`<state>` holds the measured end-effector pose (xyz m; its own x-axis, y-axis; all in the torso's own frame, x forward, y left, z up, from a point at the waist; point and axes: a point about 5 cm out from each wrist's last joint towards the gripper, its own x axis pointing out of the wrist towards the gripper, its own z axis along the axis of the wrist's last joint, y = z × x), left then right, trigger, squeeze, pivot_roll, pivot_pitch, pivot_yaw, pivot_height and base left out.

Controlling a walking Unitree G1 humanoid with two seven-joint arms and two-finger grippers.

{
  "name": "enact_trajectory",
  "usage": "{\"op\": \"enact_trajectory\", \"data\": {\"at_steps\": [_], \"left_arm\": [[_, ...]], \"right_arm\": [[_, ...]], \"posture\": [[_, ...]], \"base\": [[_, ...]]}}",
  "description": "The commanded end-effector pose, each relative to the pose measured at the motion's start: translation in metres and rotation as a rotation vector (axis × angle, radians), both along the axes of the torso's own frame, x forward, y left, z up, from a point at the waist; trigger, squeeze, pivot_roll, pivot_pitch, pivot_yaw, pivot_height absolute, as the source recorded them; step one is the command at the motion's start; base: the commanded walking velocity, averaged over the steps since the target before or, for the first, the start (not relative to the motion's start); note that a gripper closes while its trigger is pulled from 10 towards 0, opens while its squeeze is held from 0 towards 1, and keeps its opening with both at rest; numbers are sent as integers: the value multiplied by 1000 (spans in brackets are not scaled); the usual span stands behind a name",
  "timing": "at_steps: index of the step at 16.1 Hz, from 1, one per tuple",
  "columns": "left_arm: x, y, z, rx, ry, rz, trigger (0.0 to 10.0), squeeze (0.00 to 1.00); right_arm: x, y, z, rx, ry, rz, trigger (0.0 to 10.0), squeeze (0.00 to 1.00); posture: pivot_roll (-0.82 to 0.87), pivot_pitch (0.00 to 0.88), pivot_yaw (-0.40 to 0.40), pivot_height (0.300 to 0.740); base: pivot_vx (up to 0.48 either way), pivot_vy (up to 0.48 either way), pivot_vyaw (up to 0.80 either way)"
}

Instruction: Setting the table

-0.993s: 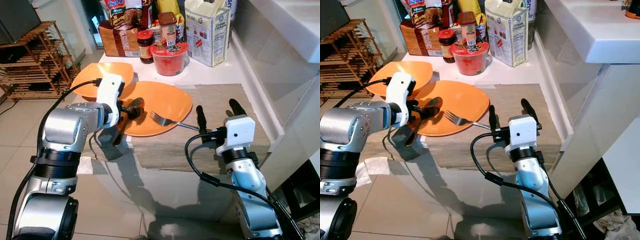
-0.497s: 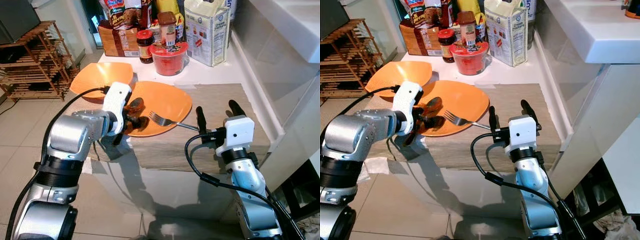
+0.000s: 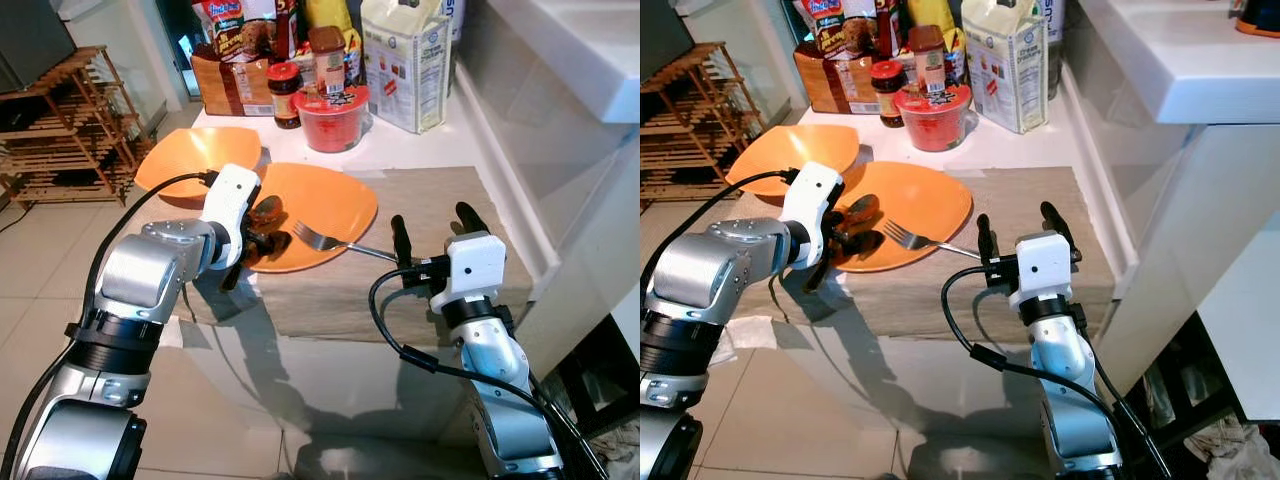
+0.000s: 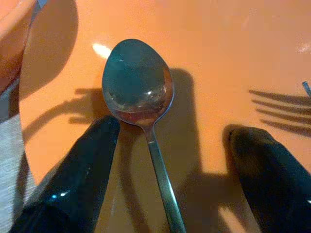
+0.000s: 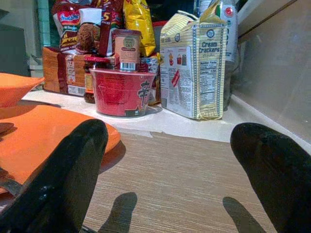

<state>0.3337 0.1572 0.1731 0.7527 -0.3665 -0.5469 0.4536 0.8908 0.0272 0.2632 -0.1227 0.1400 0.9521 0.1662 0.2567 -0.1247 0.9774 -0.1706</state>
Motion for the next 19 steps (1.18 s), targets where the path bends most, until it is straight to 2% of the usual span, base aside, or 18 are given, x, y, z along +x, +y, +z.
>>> {"op": "enact_trajectory", "data": {"at_steps": [1,6,10,12,16,18,19], "left_arm": [[-3,12,-19,7,117,87,0,0],[-1,10,-20,-65,146,124,0,0],[0,8,-19,-46,124,115,0,0],[0,8,-19,-11,88,85,0,0],[0,3,-18,-30,59,68,0,0],[2,1,-12,-37,25,62,0,0],[6,1,2,-43,-52,56,0,0]], "right_arm": [[3,2,3,4,-7,-2,10000,0],[4,1,4,0,-4,-2,10000,0],[4,0,3,-2,-1,-3,10000,0],[5,0,3,-2,2,-3,10000,0],[6,0,3,-2,-1,-6,10000,0],[6,-1,3,-4,-2,-8,10000,0],[6,-1,3,-5,-1,-6,10000,0]], "posture": [[-67,0,125,740],[-67,0,122,740],[-68,0,121,740],[-67,0,120,740],[-72,0,119,740],[-72,0,117,740],[-70,0,113,740]], "base": [[0,0,0],[0,0,0],[0,0,0],[0,0,0],[0,0,0],[0,0,0],[0,0,0]]}}
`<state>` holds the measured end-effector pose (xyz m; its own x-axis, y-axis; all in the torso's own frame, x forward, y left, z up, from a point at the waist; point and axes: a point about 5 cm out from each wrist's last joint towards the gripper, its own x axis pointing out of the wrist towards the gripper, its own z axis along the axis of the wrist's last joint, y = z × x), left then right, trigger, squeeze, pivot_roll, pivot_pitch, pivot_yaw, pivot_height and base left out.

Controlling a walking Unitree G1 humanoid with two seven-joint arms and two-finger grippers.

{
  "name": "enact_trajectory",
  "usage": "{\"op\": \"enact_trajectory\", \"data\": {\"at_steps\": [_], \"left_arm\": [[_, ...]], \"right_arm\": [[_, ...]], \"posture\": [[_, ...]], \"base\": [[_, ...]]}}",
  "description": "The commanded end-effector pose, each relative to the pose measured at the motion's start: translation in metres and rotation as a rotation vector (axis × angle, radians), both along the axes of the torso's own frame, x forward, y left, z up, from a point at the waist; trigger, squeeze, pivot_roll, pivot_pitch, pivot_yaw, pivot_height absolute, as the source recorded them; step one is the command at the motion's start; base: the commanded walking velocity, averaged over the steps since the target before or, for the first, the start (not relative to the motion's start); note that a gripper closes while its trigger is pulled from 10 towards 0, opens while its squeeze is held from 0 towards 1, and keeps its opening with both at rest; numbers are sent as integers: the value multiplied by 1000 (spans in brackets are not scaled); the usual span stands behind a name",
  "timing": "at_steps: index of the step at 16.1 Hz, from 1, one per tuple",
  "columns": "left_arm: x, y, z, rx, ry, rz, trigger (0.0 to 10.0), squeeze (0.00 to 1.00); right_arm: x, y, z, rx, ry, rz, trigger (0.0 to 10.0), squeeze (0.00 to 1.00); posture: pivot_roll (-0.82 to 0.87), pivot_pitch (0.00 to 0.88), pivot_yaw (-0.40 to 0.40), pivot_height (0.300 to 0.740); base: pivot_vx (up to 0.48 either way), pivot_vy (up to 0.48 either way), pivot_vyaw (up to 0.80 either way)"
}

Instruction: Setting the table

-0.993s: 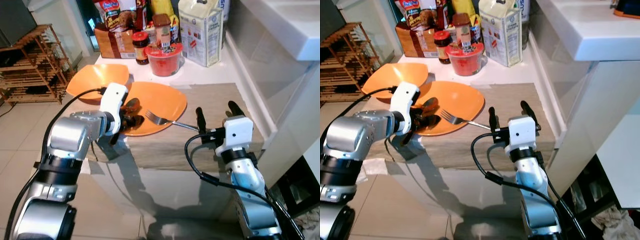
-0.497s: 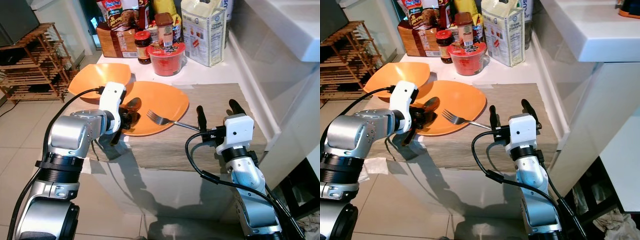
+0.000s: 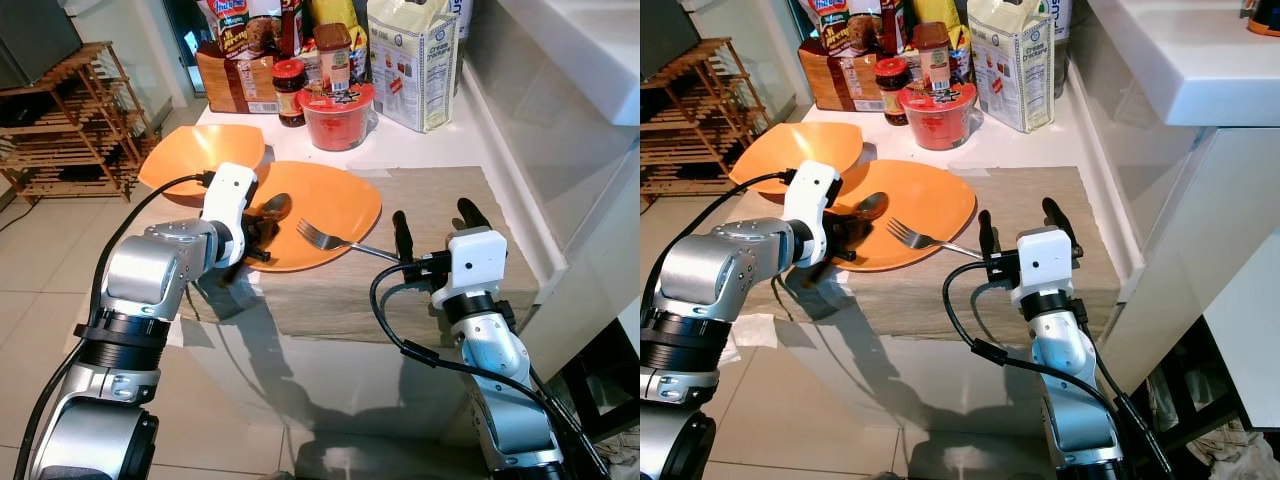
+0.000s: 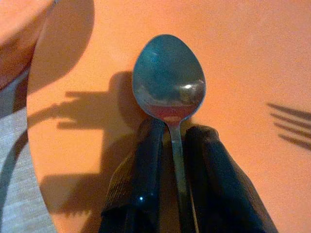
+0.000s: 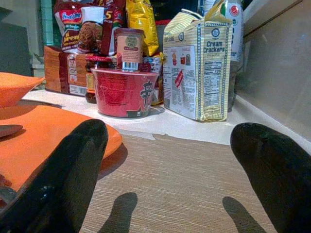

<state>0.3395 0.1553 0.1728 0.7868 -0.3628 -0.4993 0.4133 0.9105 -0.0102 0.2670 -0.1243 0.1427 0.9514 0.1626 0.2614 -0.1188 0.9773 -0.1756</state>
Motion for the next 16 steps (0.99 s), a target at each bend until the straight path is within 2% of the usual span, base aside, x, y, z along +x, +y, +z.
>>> {"op": "enact_trajectory", "data": {"at_steps": [1,2,5,6,7,12,14,15,16], "left_arm": [[1,2,7,12,-37,15,0,0],[3,0,13,-37,-57,24,0,0],[4,-1,16,-60,-89,33,0,0],[4,-5,27,-109,-166,35,0,0],[4,-8,32,-143,-196,43,0,0],[-2,-17,41,-194,-269,48,0,0],[-9,-21,51,-215,-389,52,0,0],[-15,-19,63,-231,-519,67,0,0],[-17,-18,67,-232,-557,69,0,0]], "right_arm": [[2,1,0,-1,4,0,10000,0],[3,1,0,-1,6,1,10000,0],[3,1,-1,-3,10,8,10000,0],[4,1,-1,-4,11,8,10000,0],[4,1,-2,-4,12,9,10000,0],[4,-1,-2,-12,14,10,10000,0],[6,-1,-2,-10,14,8,10000,0],[7,-2,-1,-9,10,7,10000,0],[7,-2,-1,-10,10,7,10000,0]], "posture": [[-68,0,111,740],[-62,0,105,740],[-61,0,105,740],[-60,0,103,740],[-60,0,102,740],[-63,0,95,740],[-66,0,95,740],[-67,0,92,740],[-67,0,90,740]], "base": [[0,0,0],[0,0,0],[0,0,0],[0,0,0],[0,0,0],[0,0,0],[0,0,0],[0,0,0],[0,0,0]]}}
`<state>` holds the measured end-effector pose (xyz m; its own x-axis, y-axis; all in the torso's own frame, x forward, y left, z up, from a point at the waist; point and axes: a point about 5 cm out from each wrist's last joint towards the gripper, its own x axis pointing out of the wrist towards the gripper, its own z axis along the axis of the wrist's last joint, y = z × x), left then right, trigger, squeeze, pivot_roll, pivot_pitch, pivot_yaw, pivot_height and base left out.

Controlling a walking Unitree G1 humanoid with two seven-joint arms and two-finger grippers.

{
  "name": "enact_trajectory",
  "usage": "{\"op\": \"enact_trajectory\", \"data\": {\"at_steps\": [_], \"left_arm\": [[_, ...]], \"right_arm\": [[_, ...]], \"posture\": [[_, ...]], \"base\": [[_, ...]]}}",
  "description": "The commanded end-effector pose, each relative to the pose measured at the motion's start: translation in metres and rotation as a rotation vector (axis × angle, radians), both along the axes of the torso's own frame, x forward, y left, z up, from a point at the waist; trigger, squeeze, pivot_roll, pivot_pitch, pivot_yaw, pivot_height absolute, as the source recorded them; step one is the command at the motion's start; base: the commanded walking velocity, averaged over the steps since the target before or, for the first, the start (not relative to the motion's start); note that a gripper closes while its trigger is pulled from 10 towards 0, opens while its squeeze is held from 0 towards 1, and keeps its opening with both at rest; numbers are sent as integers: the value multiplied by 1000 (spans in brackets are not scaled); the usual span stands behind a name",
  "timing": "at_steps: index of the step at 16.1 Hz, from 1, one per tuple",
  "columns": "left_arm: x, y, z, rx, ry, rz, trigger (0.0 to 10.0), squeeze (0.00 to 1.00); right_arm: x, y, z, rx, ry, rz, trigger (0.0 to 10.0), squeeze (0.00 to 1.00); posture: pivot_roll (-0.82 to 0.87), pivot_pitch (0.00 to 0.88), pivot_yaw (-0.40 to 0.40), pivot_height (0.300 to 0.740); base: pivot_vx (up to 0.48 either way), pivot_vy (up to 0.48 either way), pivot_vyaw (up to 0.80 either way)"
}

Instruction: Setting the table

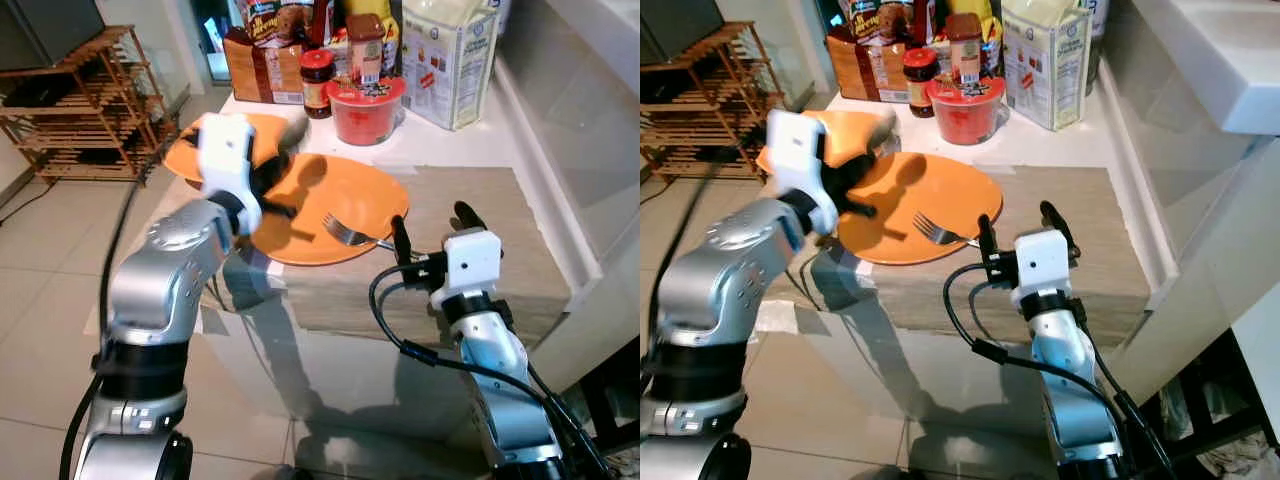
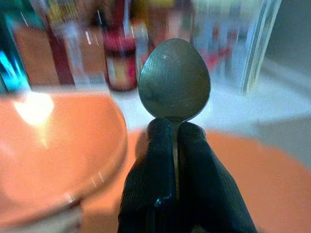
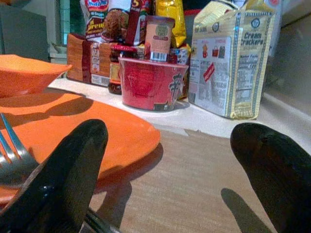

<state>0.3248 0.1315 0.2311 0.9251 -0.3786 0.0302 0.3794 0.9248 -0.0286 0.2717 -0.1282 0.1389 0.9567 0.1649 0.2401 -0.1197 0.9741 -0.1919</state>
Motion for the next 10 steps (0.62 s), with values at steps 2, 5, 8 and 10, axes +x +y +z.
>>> {"op": "enact_trajectory", "data": {"at_steps": [2,5,8,10], "left_arm": [[-6,10,14,12,-101,51,0,0],[-20,34,9,20,-134,113,0,0],[-34,52,-1,39,-149,199,0,0],[-42,52,-13,40,-119,200,0,0]], "right_arm": [[3,0,4,6,-13,10,10000,0],[4,-4,11,14,-54,-6,10000,0],[4,-8,13,24,-65,-21,10000,0],[5,-13,16,35,-72,-48,10000,0]], "posture": [[-66,0,87,740],[-60,0,86,740],[-50,0,82,740],[-46,0,79,740]], "base": [[0,0,0],[0,0,0],[0,0,0],[0,0,0]]}}
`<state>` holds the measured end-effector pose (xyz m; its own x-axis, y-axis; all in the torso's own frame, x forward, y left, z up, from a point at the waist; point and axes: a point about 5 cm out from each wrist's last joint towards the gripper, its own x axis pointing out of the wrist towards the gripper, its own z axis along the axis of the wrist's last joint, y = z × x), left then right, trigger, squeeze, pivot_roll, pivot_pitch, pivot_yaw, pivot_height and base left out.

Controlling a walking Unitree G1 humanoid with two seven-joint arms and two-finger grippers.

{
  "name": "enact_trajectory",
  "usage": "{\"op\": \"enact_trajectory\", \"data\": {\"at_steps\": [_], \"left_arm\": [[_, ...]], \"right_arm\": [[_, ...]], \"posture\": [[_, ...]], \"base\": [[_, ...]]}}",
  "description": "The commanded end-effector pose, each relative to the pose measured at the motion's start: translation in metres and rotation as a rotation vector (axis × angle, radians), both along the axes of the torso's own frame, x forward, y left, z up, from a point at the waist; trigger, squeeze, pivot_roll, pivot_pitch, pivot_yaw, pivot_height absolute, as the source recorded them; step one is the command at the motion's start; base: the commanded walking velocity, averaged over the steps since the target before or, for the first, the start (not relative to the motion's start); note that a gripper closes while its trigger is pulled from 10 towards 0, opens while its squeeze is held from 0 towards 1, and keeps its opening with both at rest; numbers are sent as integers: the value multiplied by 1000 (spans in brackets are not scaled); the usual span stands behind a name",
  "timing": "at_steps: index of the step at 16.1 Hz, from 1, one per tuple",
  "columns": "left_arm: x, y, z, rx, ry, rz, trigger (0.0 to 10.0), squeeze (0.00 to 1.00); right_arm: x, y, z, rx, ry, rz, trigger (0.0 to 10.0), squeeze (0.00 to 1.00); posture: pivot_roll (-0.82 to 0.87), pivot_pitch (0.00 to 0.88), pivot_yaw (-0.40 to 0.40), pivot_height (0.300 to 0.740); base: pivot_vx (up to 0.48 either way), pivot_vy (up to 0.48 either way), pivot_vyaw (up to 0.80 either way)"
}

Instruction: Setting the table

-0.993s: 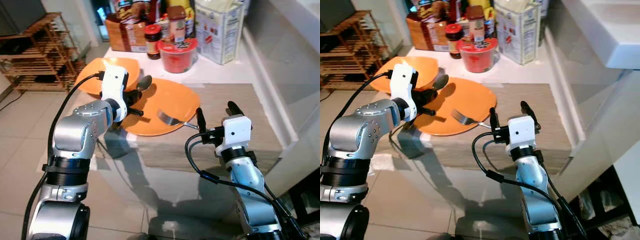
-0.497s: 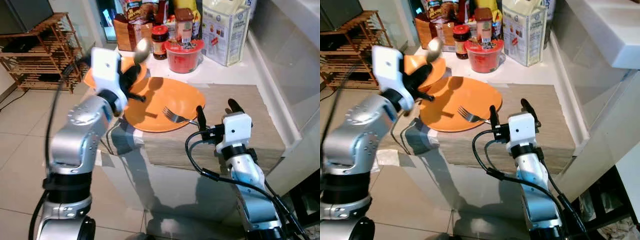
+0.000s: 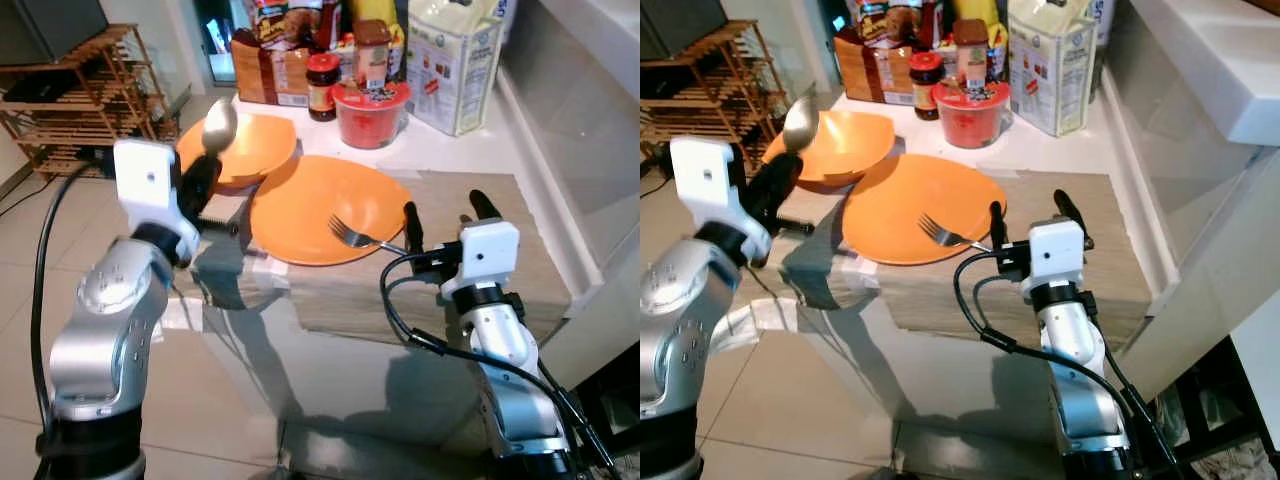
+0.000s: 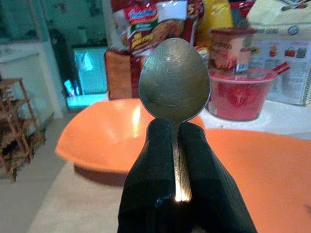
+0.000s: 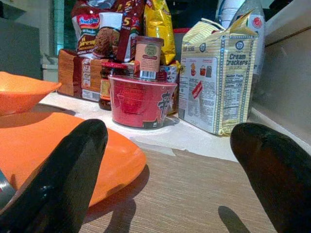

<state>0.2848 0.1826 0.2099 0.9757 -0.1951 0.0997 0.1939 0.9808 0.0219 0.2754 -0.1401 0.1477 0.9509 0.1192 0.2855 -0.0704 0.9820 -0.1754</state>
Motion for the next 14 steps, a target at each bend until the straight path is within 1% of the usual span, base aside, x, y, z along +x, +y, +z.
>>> {"op": "enact_trajectory", "data": {"at_steps": [1,2,3,4,5,7,8,9,11,12,14], "left_arm": [[-7,-1,4,-19,-25,7,0,0],[-8,-2,3,-21,-24,1,0,0],[-12,-3,1,-24,-27,-3,0,0],[-15,-3,-3,-32,-21,-2,0,0],[-21,-2,-11,-6,-8,5,0,0],[-25,-3,-27,-51,41,17,0,0],[-32,-5,-34,-63,52,14,0,0],[-42,-6,-39,-74,62,11,0,0],[-55,-5,-42,-88,75,19,0,0],[-56,-8,-41,-74,65,10,0,0],[-53,-14,-43,-65,65,-8,0,0]], "right_arm": [[-1,-11,12,24,-43,-61,10000,0],[-2,-14,13,28,-48,-77,10000,0],[-7,-21,14,28,-48,-103,10000,0],[-10,-24,13,26,-41,-112,10000,0],[-16,-27,10,28,-20,-122,10000,0],[-18,-28,4,46,14,-116,10000,0],[-21,-27,5,58,21,-110,10000,0],[-28,-27,4,62,38,-105,10000,0],[-39,-29,3,63,57,-98,10000,0],[-40,-27,3,64,60,-88,10000,0],[-36,-24,1,71,72,-74,10000,0]], "posture": [[-50,0,75,740],[-51,0,76,740],[-55,0,77,740],[-64,0,78,740],[-68,0,77,740],[-81,0,79,740],[-84,0,80,740],[-85,0,80,740],[-87,0,78,740],[-85,0,77,740],[-84,0,77,740]], "base": [[0,0,0],[0,0,0],[0,0,0],[0,0,0],[0,0,0],[0,0,0],[0,0,0],[0,0,0],[0,0,0],[0,0,0],[0,0,0]]}}
